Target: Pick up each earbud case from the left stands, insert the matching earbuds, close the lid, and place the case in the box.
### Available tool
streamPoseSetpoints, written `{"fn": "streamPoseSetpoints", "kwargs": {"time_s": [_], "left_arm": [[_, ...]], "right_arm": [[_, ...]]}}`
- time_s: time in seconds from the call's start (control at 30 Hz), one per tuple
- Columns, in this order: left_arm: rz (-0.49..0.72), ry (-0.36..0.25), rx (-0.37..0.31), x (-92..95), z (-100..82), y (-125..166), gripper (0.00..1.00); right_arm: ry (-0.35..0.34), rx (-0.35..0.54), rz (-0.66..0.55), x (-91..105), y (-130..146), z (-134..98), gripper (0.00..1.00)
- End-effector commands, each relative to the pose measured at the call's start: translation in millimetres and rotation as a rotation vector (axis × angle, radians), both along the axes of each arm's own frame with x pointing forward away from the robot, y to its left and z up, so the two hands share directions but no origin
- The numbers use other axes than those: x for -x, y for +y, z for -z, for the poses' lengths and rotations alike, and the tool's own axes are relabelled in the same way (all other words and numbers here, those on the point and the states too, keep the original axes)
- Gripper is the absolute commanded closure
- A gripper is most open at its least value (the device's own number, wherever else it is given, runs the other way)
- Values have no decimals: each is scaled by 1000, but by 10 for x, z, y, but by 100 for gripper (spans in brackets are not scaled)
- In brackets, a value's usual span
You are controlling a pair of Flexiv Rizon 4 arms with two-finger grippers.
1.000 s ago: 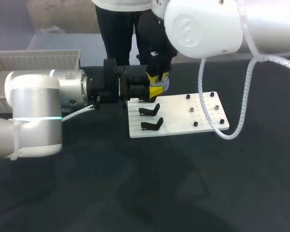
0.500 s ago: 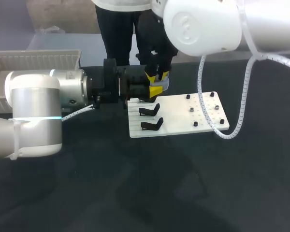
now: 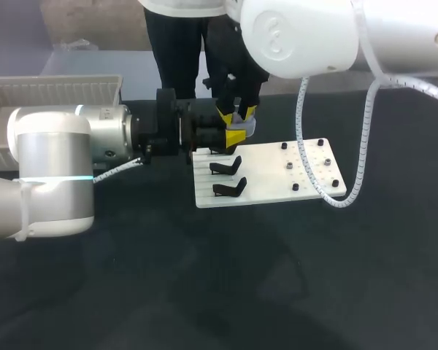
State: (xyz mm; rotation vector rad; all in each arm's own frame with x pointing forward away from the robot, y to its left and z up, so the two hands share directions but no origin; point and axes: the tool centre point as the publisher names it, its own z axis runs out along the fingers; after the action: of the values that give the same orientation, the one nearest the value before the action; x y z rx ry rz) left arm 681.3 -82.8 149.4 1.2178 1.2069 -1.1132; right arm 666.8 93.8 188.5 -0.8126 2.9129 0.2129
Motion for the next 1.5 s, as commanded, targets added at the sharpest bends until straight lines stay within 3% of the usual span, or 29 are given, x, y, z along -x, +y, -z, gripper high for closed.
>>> {"fn": "streamPoseSetpoints", "kwargs": {"time_s": [0.03,0.37,0.57,0.73,0.83,1.27,1.5], "left_arm": [[-6,-5,5,15,11,0,100],[-6,-5,5,15,11,0,100],[-6,-5,5,15,11,0,100],[-6,-5,5,15,11,0,100],[-6,-5,5,15,11,0,100],[-6,-5,5,15,11,0,100],[-6,-5,5,15,11,0,100]], "right_arm": [[4,8,9,-22,29,-31,68],[-26,-1,27,25,8,-153,68],[-52,-36,51,203,-102,-281,67],[-48,-40,74,338,-176,-262,66],[-29,-35,82,373,-195,-194,71],[37,-31,60,260,-46,50,72],[37,-34,41,213,19,56,70]]}}
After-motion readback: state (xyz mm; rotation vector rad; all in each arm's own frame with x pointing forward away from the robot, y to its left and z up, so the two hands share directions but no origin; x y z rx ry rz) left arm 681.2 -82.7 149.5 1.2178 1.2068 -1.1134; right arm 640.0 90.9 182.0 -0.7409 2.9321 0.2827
